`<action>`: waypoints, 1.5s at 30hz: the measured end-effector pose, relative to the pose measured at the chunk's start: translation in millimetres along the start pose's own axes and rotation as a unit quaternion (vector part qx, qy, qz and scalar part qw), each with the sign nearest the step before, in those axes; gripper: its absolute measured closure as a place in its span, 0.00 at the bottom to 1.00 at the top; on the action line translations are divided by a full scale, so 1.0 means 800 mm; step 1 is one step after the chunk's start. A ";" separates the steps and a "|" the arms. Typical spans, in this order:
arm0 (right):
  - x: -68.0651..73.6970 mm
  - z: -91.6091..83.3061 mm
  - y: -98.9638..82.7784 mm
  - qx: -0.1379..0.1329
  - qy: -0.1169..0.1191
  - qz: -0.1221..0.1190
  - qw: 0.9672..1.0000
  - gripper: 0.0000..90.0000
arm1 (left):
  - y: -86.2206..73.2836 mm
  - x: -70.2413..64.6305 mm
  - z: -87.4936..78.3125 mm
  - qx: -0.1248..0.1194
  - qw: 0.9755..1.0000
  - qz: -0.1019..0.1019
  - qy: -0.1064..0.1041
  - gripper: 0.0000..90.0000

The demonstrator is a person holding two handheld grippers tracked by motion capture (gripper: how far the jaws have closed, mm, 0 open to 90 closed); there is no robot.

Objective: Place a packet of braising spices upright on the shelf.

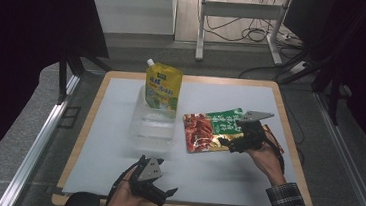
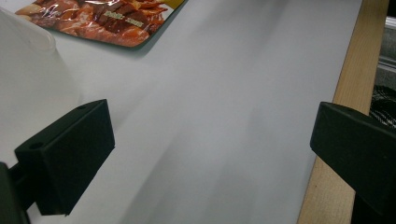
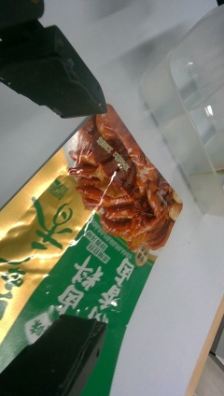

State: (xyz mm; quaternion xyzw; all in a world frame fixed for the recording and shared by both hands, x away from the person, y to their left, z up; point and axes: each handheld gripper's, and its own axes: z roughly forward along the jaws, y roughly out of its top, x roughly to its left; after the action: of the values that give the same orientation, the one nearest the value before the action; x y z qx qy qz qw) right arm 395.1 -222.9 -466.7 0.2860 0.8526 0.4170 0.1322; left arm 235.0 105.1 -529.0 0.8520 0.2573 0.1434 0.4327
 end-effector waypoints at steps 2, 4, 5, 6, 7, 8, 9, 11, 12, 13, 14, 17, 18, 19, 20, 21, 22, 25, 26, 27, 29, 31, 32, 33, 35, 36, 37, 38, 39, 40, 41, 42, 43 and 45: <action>-0.001 -0.001 -0.003 0.001 -0.003 0.003 1.000 0.00 | 0.000 0.000 0.000 0.001 1.000 0.000 -0.001 0.00; -0.002 -0.003 -0.008 0.001 -0.008 0.006 1.000 0.00 | 0.000 0.000 0.000 0.001 1.000 0.000 0.000 0.00; -0.004 -0.004 -0.013 0.004 -0.016 0.007 1.000 0.00 | 0.000 0.000 0.000 0.001 1.000 0.000 -0.001 0.00; -0.005 -0.005 -0.015 0.007 -0.020 0.008 1.000 0.00 | 0.000 0.000 0.000 0.001 1.000 0.000 -0.001 0.00; -0.006 -0.006 -0.018 0.009 -0.022 0.010 1.000 0.00 | 0.000 0.000 0.001 0.001 1.000 0.000 -0.001 0.00; -0.006 -0.006 -0.018 0.009 -0.022 0.010 1.000 0.00 | 0.000 0.000 0.001 0.001 1.000 0.000 -0.001 0.00; -0.009 -0.008 -0.024 0.012 -0.025 0.019 0.999 0.00 | 0.000 0.000 0.001 0.002 1.000 0.001 -0.002 0.00; -0.010 -0.009 -0.026 0.014 -0.027 0.022 0.999 0.00 | 0.000 -0.001 0.001 0.002 1.000 0.001 -0.002 0.00; -0.013 -0.009 -0.032 0.019 -0.030 0.028 0.999 0.00 | 0.000 -0.001 0.001 0.003 1.000 0.002 -0.002 0.00; -0.014 -0.010 -0.035 0.022 -0.033 0.030 0.999 0.00 | 0.000 -0.001 0.001 0.003 1.000 0.002 -0.002 0.00; -0.015 -0.010 -0.038 0.025 -0.037 0.031 0.999 0.00 | 0.000 -0.001 0.001 0.004 1.000 0.003 -0.002 0.00; -0.017 -0.012 -0.044 0.030 -0.042 0.034 0.998 0.00 | 0.000 -0.001 0.002 0.005 1.000 0.003 -0.003 0.00; -0.018 -0.012 -0.046 0.031 -0.045 0.036 0.998 0.00 | 0.000 -0.001 0.002 0.005 1.000 0.004 -0.003 0.00; -0.018 -0.012 -0.046 0.031 -0.045 0.036 0.998 0.00 | 0.000 -0.001 0.002 0.005 1.000 0.004 -0.003 0.00; -0.020 -0.013 -0.050 0.034 -0.047 0.042 0.997 0.00 | 0.000 -0.001 0.002 0.006 1.000 0.004 -0.004 0.00; -0.020 -0.013 -0.050 0.034 -0.047 0.042 0.997 0.00 | 0.000 -0.001 0.002 0.006 1.000 0.005 -0.004 0.00; -0.021 -0.013 -0.052 0.036 -0.049 0.044 0.997 0.00 | 0.000 -0.001 0.002 0.006 1.000 0.005 -0.004 0.00; -0.024 -0.013 -0.060 0.044 -0.051 0.058 0.996 0.00 | 0.000 -0.002 0.003 0.006 1.000 0.004 -0.005 0.00; -0.025 -0.012 -0.062 0.047 -0.050 0.061 0.996 0.00 | 0.000 -0.002 0.003 0.006 1.000 0.004 -0.005 0.00; -0.026 -0.011 -0.063 0.050 -0.052 0.063 0.995 0.00 | 0.000 -0.002 0.004 0.007 1.000 0.005 -0.005 0.00; -0.027 -0.010 -0.067 0.055 -0.055 0.066 0.995 0.00 | 0.000 -0.003 0.004 0.007 1.000 0.006 -0.006 0.00; -0.029 -0.009 -0.070 0.060 -0.055 0.072 0.994 0.00 | 0.000 -0.003 0.004 0.008 1.000 0.007 -0.005 0.00; -0.029 -0.009 -0.070 0.060 -0.055 0.072 0.994 0.00 | 0.000 -0.003 0.004 0.008 1.000 0.007 -0.005 0.00; -0.030 -0.008 -0.072 0.062 -0.056 0.075 0.994 0.00 | 0.000 -0.003 0.004 0.008 1.000 0.008 -0.004 0.00; -0.032 -0.006 -0.076 0.070 -0.054 0.083 0.993 0.00 | 0.000 -0.003 0.004 0.008 1.000 0.008 -0.004 0.00; -0.032 -0.006 -0.077 0.073 -0.055 0.084 0.992 0.00 | 0.000 -0.003 0.004 0.008 1.000 0.008 -0.005 0.00; -0.033 -0.005 -0.078 0.076 -0.056 0.084 0.992 0.00 | 0.000 -0.003 0.004 0.008 1.000 0.008 -0.005 0.00; -0.033 -0.005 -0.078 0.076 -0.056 0.084 0.992 0.00 | 0.000 -0.003 0.004 0.008 1.000 0.008 -0.005 0.00; -0.034 -0.003 -0.080 0.077 -0.055 0.086 0.992 0.00 | 0.000 -0.003 0.004 0.008 1.000 0.009 -0.005 0.00; -0.034 -0.003 -0.081 0.080 -0.056 0.088 0.991 0.00 | 0.000 -0.003 0.004 0.008 1.000 0.009 -0.005 0.00; -0.035 -0.002 -0.082 0.080 -0.055 0.087 0.991 0.00 | 0.000 -0.003 0.004 0.008 1.000 0.008 -0.005 0.00; -0.036 -0.002 -0.082 0.083 -0.056 0.089 0.991 0.00 | 0.000 -0.004 0.005 0.008 1.000 0.009 -0.006 0.00; -0.036 -0.002 -0.082 0.083 -0.056 0.089 0.991 0.00 | 0.000 -0.004 0.005 0.008 1.000 0.009 -0.006 0.00; -0.037 0.001 -0.084 0.085 -0.051 0.089 0.991 0.00 | 0.000 -0.004 0.005 0.009 1.000 0.009 -0.006 0.00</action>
State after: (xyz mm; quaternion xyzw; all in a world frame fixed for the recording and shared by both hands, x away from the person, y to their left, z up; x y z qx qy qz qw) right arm 393.6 -273.0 -520.3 0.3920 0.8482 0.3379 0.1128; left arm 234.2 100.7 -531.3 0.8590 0.2481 0.1402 0.4253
